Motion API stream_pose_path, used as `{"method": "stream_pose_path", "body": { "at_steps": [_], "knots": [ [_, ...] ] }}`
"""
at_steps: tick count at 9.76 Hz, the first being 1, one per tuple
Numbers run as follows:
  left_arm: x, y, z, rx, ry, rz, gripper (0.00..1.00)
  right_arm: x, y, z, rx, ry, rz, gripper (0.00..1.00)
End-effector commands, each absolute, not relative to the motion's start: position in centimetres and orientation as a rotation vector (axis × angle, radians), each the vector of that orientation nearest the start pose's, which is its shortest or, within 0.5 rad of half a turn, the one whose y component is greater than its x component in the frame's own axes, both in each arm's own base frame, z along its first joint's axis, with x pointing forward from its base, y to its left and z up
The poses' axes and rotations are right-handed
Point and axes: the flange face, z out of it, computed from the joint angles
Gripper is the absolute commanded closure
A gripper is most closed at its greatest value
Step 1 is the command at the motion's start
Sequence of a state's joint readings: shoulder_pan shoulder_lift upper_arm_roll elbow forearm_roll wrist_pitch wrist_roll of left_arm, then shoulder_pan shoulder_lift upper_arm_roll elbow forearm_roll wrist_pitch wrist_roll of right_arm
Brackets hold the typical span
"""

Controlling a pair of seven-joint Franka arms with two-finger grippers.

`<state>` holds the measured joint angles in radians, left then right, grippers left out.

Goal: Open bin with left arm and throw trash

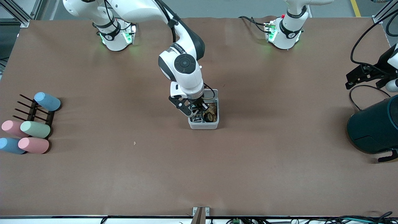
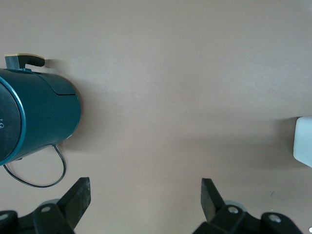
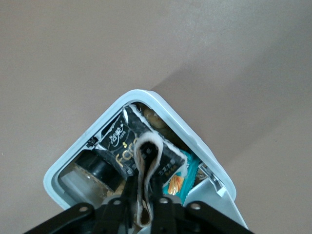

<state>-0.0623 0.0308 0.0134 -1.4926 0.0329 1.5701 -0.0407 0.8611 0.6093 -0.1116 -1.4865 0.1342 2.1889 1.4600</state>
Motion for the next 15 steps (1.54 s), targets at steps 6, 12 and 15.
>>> {"method": "stream_pose_path", "body": {
  "at_steps": [6, 12, 15],
  "knots": [
    [56.5, -2.5, 64.9, -3.113, 0.015, -0.069, 0.00, 51.8, 49.9, 35.9, -2.766, 1.141, -0.013, 0.46],
    [56.5, -2.5, 64.9, -3.113, 0.012, -0.069, 0.00, 55.6, 32.8, 51.4, -2.855, 1.155, 0.135, 0.46],
    [56.4, -2.5, 64.8, -3.119, 0.013, -0.059, 0.00, 55.9, 20.4, 56.4, -2.998, 0.830, 0.290, 0.46]
  ]
}}
